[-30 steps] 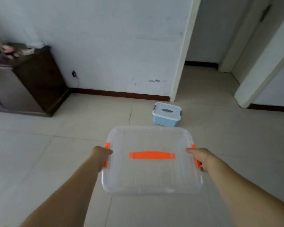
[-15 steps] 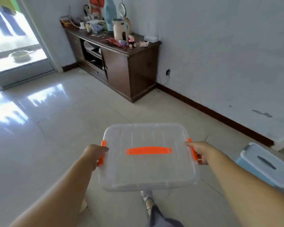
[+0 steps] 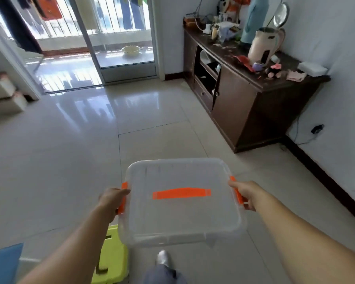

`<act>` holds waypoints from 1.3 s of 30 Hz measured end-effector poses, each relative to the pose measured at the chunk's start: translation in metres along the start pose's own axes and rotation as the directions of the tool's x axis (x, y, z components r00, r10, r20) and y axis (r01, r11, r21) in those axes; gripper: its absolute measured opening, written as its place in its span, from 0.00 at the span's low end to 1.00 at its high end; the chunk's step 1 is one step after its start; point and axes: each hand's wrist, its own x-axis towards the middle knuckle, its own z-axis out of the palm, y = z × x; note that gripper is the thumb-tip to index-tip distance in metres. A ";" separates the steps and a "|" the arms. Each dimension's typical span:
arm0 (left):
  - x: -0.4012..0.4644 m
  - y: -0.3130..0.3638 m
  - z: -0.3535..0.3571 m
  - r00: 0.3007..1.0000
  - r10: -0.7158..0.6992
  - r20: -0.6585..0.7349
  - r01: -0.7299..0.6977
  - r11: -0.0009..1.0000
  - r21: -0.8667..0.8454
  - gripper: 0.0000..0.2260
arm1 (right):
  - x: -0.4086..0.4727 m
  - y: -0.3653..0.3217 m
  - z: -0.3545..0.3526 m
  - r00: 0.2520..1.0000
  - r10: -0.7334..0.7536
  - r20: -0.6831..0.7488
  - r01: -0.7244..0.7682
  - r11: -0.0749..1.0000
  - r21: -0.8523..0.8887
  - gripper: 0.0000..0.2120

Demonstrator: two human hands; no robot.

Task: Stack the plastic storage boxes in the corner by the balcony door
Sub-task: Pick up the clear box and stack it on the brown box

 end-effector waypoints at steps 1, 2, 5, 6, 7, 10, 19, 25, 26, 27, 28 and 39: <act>0.014 0.007 -0.004 1.000 -0.028 -0.013 0.027 0.999 -0.028 0.13 | 0.014 -0.019 0.012 1.000 -0.005 0.024 0.005 1.000 -0.018 0.11; 0.030 0.014 -0.008 0.998 -0.053 -0.032 0.051 0.997 -0.062 0.14 | 0.028 -0.038 0.026 0.999 -0.008 0.037 0.009 0.999 -0.038 0.12; 0.086 0.044 -0.020 0.992 -0.105 -0.064 0.094 0.983 -0.158 0.15 | 0.070 -0.100 0.072 0.997 -0.042 0.063 0.045 0.997 -0.059 0.13; 0.106 0.055 -0.025 0.991 -0.118 -0.066 0.105 0.978 -0.178 0.15 | 0.084 -0.120 0.088 0.997 -0.056 0.057 0.059 0.996 -0.064 0.13; 0.129 0.071 -0.031 0.990 -0.131 -0.061 0.117 0.975 -0.189 0.15 | 0.100 -0.145 0.105 0.997 -0.067 0.048 0.070 0.995 -0.071 0.14; 0.174 0.109 -0.046 0.985 -0.167 -0.051 0.153 0.966 -0.207 0.13 | 0.130 -0.199 0.139 0.995 -0.101 0.020 0.103 0.990 -0.097 0.17; 0.314 0.225 -0.099 0.970 -0.243 -0.026 0.220 0.915 -0.339 0.10 | 0.227 -0.377 0.264 0.979 -0.166 0.117 0.182 0.973 -0.142 0.15; 0.420 0.292 -0.131 0.922 -0.387 0.012 0.351 0.822 -0.449 0.07 | 0.311 -0.494 0.360 0.969 -0.117 0.218 0.154 0.975 -0.161 0.12; 0.433 0.303 -0.136 0.916 -0.402 0.013 0.360 0.804 -0.473 0.07 | 0.323 -0.512 0.373 0.967 -0.131 0.218 0.171 0.969 -0.177 0.14; 0.452 0.318 -0.143 0.910 -0.413 0.014 0.366 0.788 -0.495 0.06 | 0.336 -0.535 0.391 0.964 -0.134 0.228 0.180 0.964 -0.196 0.16; 0.468 0.332 -0.151 0.908 -0.419 0.006 0.363 0.780 -0.510 0.06 | 0.345 -0.557 0.408 0.960 -0.133 0.246 0.188 0.958 -0.215 0.17; 0.650 0.437 -0.252 0.882 -0.466 -0.074 0.312 0.694 -0.648 0.06 | 0.431 -0.769 0.630 0.896 -0.135 0.424 0.283 0.908 -0.310 0.09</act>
